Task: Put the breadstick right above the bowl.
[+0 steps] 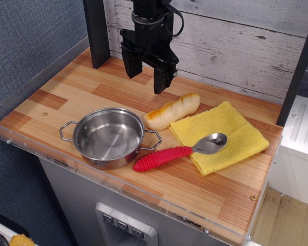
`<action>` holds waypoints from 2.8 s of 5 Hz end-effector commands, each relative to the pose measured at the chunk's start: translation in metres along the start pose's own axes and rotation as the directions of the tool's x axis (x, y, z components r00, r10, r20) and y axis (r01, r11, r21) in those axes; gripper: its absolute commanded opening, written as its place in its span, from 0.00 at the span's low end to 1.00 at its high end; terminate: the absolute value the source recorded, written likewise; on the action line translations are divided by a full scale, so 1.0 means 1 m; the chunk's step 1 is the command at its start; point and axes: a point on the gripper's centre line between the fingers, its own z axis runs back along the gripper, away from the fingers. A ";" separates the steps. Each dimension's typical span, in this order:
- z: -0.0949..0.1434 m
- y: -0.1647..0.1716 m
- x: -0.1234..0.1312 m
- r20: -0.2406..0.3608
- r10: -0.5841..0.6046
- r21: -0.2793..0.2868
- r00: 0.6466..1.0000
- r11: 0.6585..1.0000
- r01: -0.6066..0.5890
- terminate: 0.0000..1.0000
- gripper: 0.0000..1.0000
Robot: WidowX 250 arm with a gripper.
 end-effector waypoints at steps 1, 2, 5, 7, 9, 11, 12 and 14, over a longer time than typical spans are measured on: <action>0.000 0.000 0.000 0.000 0.000 0.000 1.000 1.000 0.000 0.00 1.00; 0.003 -0.001 0.006 0.014 -0.028 -0.005 1.000 1.000 0.028 0.00 1.00; 0.012 -0.047 0.034 0.060 -0.261 -0.026 0.963 0.965 0.263 0.00 1.00; -0.009 -0.049 0.030 0.014 -0.276 -0.050 0.961 0.960 0.276 0.00 1.00; -0.029 -0.044 0.020 -0.098 -0.249 -0.051 0.964 0.968 0.245 0.00 1.00; -0.051 -0.045 0.014 -0.201 -0.237 -0.037 0.951 0.972 0.234 0.00 1.00; -0.057 -0.046 0.013 -0.215 -0.228 -0.037 0.950 0.974 0.225 0.00 1.00; -0.055 -0.046 0.012 -0.210 -0.217 -0.012 0.953 0.976 0.219 0.00 0.00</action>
